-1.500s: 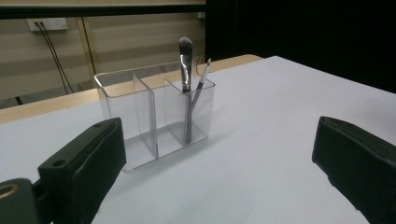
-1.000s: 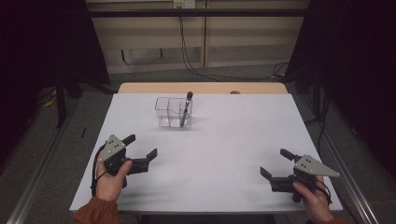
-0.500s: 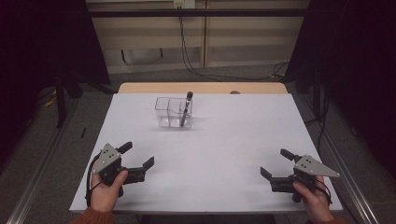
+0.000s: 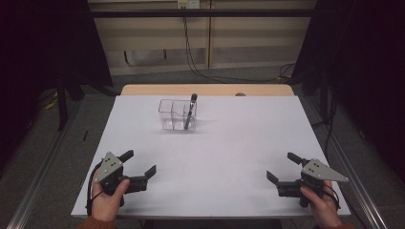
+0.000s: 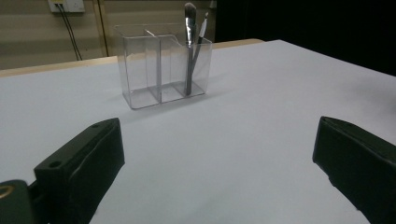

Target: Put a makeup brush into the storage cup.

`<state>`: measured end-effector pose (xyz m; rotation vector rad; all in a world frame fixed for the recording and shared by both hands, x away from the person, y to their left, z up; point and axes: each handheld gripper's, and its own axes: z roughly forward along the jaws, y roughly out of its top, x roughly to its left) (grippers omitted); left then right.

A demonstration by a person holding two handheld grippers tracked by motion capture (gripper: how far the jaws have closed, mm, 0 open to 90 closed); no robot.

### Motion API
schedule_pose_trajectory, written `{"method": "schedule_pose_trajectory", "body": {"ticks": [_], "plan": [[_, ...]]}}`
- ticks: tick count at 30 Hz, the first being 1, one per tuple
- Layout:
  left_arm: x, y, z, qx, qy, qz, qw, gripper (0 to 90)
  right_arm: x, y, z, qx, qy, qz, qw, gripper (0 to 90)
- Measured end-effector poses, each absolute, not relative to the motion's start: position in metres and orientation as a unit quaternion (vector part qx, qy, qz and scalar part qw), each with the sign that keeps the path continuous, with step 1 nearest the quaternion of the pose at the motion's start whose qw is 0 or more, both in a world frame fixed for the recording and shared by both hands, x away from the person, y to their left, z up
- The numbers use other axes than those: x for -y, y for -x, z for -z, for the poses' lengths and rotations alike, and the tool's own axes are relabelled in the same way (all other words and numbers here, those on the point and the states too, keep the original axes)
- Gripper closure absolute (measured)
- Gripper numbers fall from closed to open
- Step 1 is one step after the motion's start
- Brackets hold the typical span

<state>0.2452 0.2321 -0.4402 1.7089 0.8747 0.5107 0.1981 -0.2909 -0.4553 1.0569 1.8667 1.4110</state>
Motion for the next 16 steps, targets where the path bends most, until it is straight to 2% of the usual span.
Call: {"method": "schedule_pose_trajectory", "body": {"ticks": [16], "plan": [[-0.2379,-0.2418,0.4394,-0.368,-0.719,-0.219,0.547,2.1,0.2903,-0.1989,0.4554,-0.699,-0.393,-0.526,0.284,0.0]]}}
